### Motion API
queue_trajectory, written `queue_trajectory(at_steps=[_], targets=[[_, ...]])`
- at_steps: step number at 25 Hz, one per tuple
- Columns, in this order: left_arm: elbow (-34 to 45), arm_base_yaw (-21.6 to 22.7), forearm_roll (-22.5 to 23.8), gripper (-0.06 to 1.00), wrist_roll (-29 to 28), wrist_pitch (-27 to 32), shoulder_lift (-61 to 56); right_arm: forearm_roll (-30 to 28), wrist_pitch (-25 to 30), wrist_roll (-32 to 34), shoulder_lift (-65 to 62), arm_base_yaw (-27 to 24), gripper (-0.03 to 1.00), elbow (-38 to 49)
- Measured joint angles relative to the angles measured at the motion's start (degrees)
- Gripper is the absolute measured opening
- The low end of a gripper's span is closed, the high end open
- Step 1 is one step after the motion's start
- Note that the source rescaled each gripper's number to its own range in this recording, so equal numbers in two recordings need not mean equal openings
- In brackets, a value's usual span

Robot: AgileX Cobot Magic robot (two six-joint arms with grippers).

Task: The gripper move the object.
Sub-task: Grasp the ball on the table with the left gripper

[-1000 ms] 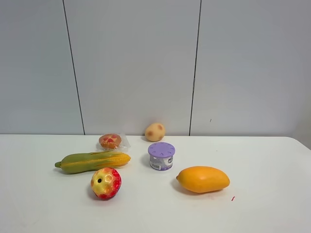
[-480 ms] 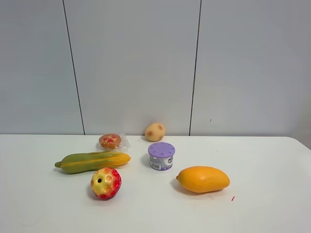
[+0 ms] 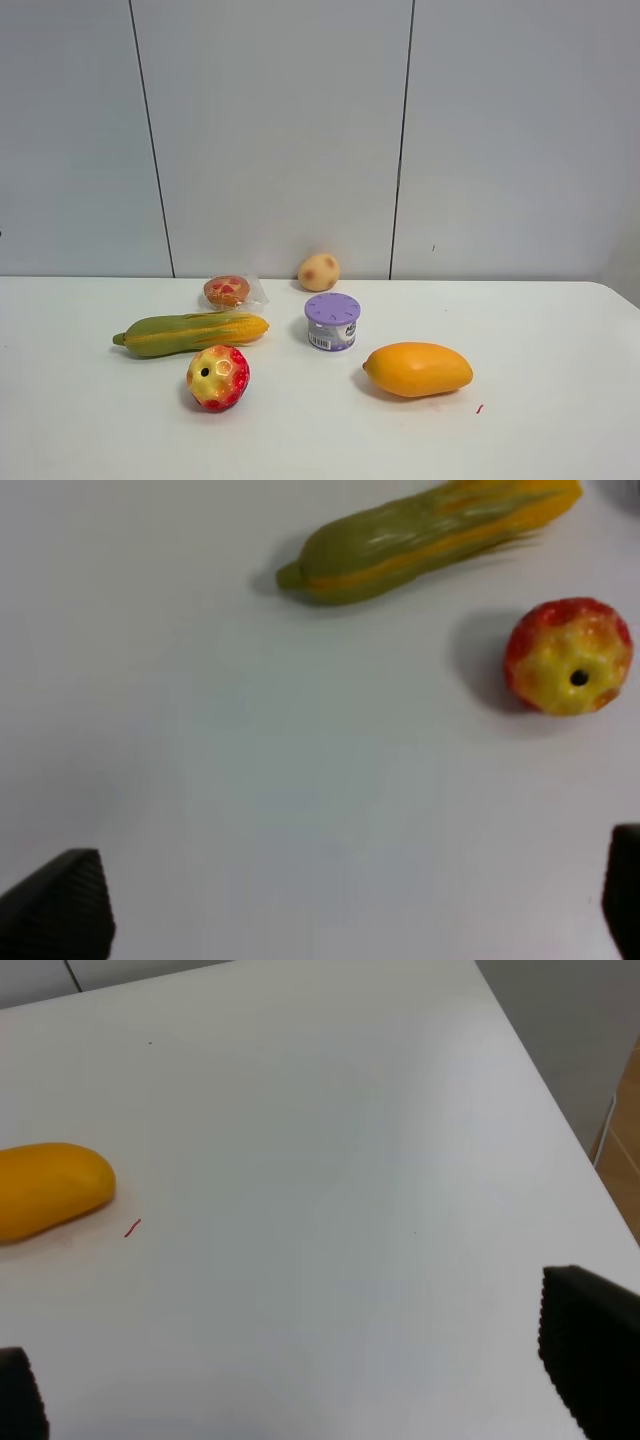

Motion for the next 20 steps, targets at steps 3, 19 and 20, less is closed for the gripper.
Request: queue_trajectory(at_steps=[3, 19, 20], targets=[[0.0, -3.5, -0.1, 1.0, 0.0, -2.5, 2.8, 0.0, 0.0, 0.0, 0.0, 0.0, 1.0, 0.0], [-2.1, -22.1, -3.6, 1.0, 0.0, -15.1, 17.3, 0.0, 0.0, 0.0, 0.0, 0.0, 1.0, 0.0], [-2.7, -23.0, -3.6, 1.0, 0.0, -15.5, 18.7, 0.0, 0.0, 0.0, 0.0, 0.0, 1.0, 0.0]])
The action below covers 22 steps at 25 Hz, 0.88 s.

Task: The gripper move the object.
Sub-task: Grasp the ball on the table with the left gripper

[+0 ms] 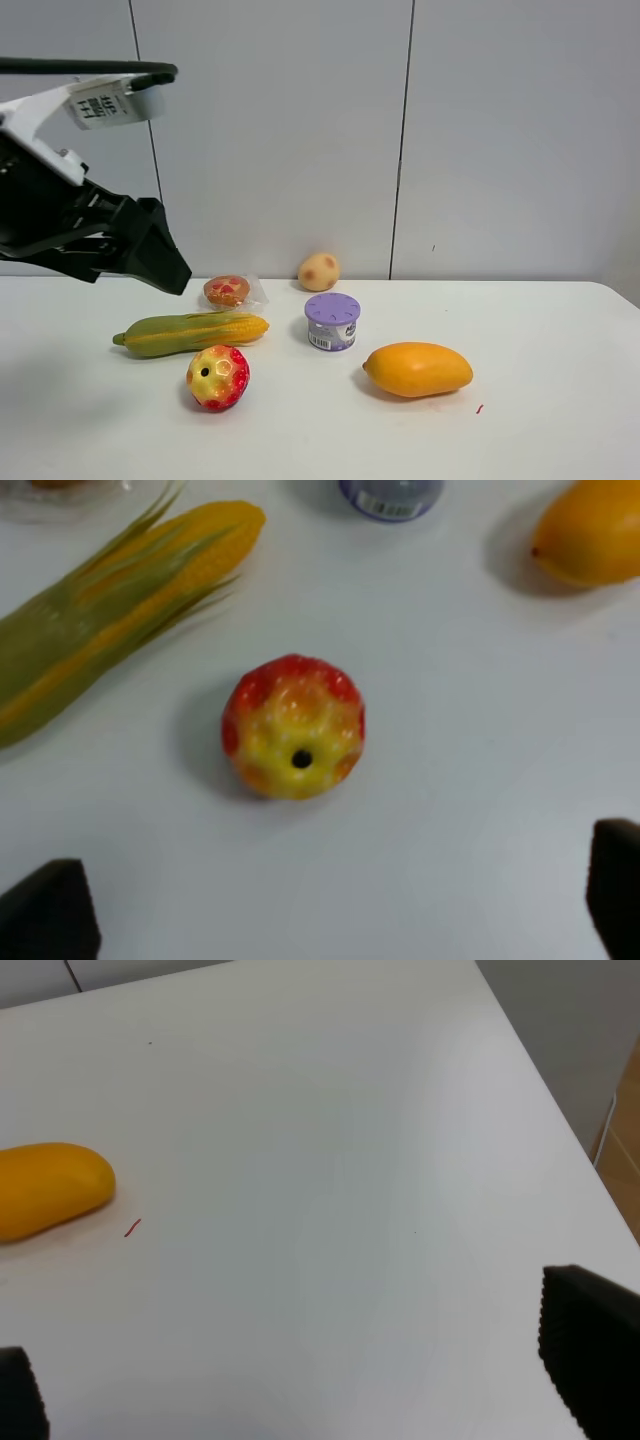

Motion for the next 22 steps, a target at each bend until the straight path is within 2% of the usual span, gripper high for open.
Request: queue_trajectory(at_steps=[8, 22], targets=[[-4.7, -4.9, -0.1, 1.0, 0.0, -2.9, 10.2, 0.0, 0.0, 0.0, 0.0, 0.0, 1.0, 0.0], [-5.2, -5.3, 2.1, 1.0, 0.4, -7.1, 19.2, 0.0, 0.0, 0.0, 0.0, 0.0, 1.0, 0.0]])
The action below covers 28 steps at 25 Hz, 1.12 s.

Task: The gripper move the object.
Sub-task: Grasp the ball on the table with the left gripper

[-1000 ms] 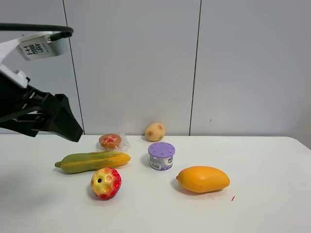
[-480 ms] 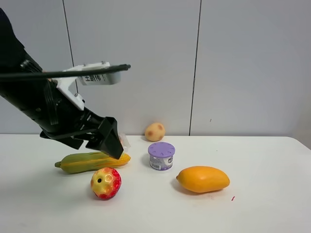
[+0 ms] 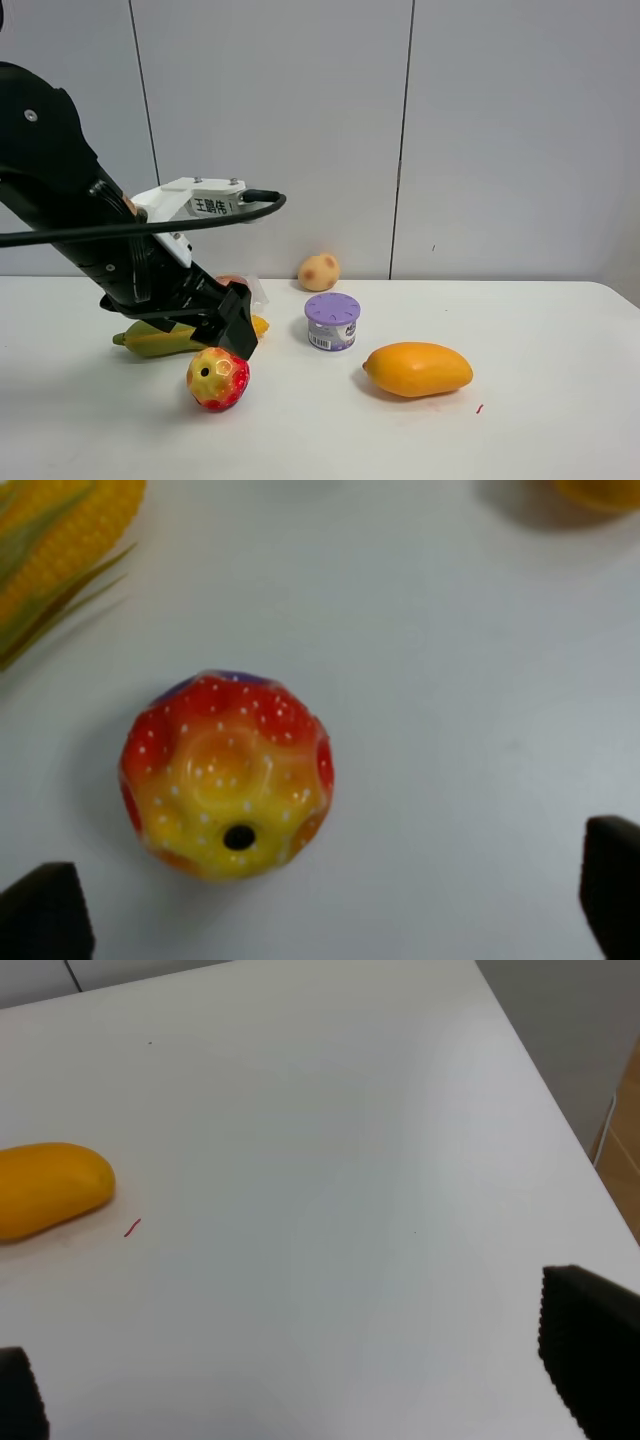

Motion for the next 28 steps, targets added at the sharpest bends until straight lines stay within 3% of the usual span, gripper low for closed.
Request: queue_trajectory(at_steps=[18, 28], targets=[[0.0, 0.0, 10.0, 1.0, 0.0, -10.5, 9.8, 0.0, 0.0, 0.0, 0.0, 0.0, 1.0, 0.0], [-0.1, 0.0, 12.7, 1.0, 0.0, -14.8, 15.3, 0.0, 0.0, 0.0, 0.0, 0.0, 1.0, 0.0]])
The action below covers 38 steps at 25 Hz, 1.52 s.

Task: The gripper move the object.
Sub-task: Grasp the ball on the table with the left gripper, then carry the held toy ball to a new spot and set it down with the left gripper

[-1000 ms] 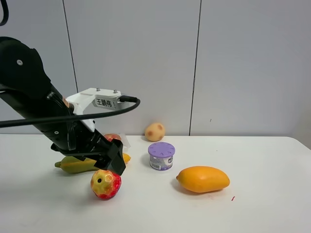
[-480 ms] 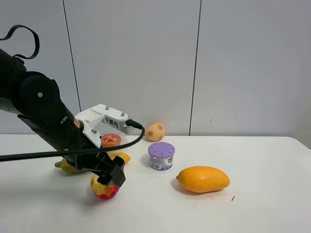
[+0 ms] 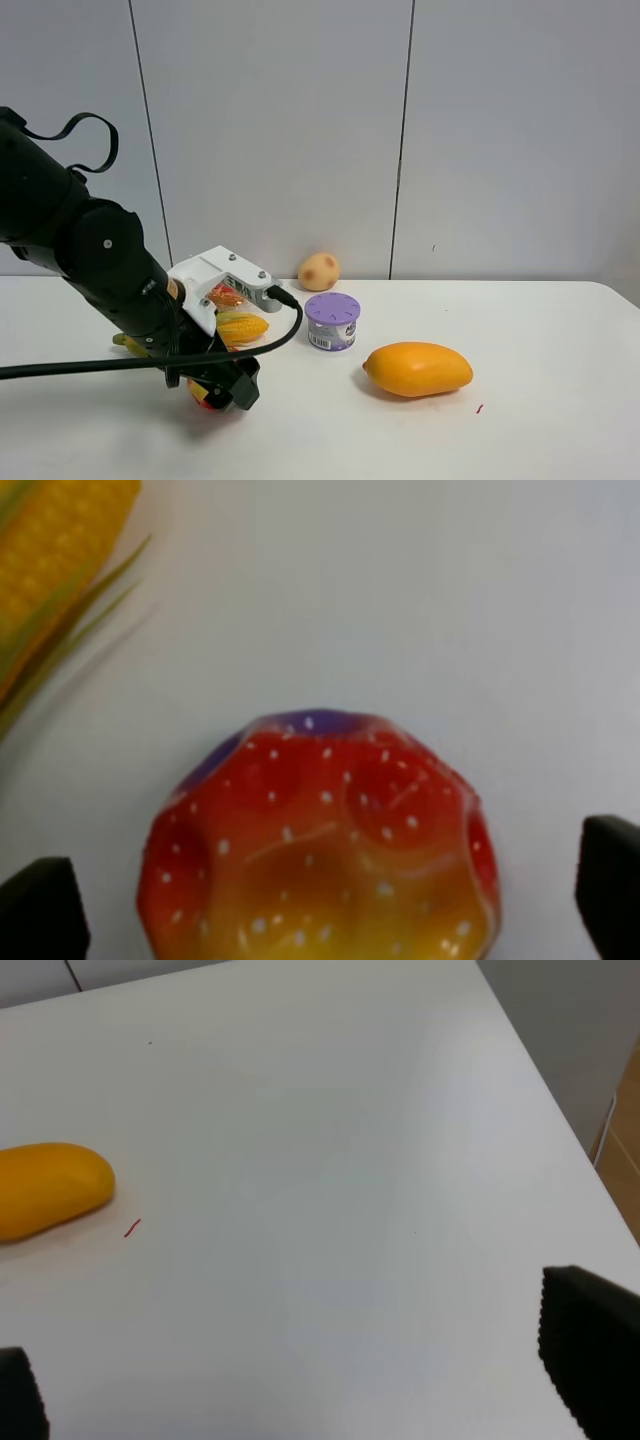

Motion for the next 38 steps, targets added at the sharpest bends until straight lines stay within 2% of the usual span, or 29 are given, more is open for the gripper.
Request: queue_trajectory(at_steps=[8, 13, 14, 15, 16, 18, 19, 21, 27, 31, 35, 38], targets=[[0.0, 0.0, 0.1, 1.0, 0.0, -4.3, 2.9, 0.0, 0.0, 0.0, 0.0, 0.0, 1.0, 0.0], [0.0, 0.0, 0.1, 0.99, 0.0, -5.1, 4.0, 0.0, 0.0, 0.0, 0.0, 0.0, 1.0, 0.0], [0.0, 0.0, 0.1, 0.93, 0.0, -5.4, 4.2, 0.0, 0.0, 0.0, 0.0, 0.0, 1.0, 0.0], [0.0, 0.0, 0.1, 0.82, 0.0, -5.6, 4.2, 0.0, 0.0, 0.0, 0.0, 0.0, 1.0, 0.0], [0.0, 0.0, 0.2, 0.62, 0.0, -6.0, 4.2, 0.0, 0.0, 0.0, 0.0, 0.0, 1.0, 0.0], [0.0, 0.0, 0.2, 0.09, 0.0, -6.7, 4.2, 0.0, 0.0, 0.0, 0.0, 0.0, 1.0, 0.0], [0.0, 0.0, 0.2, 0.0, 0.0, -6.8, 4.2, 0.0, 0.0, 0.0, 0.0, 0.0, 1.0, 0.0], [0.0, 0.0, 0.2, 0.06, 0.0, -6.9, 4.2, 0.0, 0.0, 0.0, 0.0, 0.0, 1.0, 0.0], [0.0, -0.1, 0.2, 0.06, -0.2, -5.1, 3.0, 0.0, 0.0, 0.0, 0.0, 0.0, 1.0, 0.0], [-0.1, -1.2, 0.2, 0.06, -0.2, -2.1, -3.6, 0.0, 0.0, 0.0, 0.0, 0.0, 1.0, 0.0], [-3.4, -3.5, 0.2, 0.06, -0.2, 3.0, -10.3, 0.0, 0.0, 0.0, 0.0, 0.0, 1.0, 0.0], [-10.3, -5.7, 0.2, 0.06, -0.2, 9.5, -12.3, 0.0, 0.0, 0.0, 0.0, 0.0, 1.0, 0.0]])
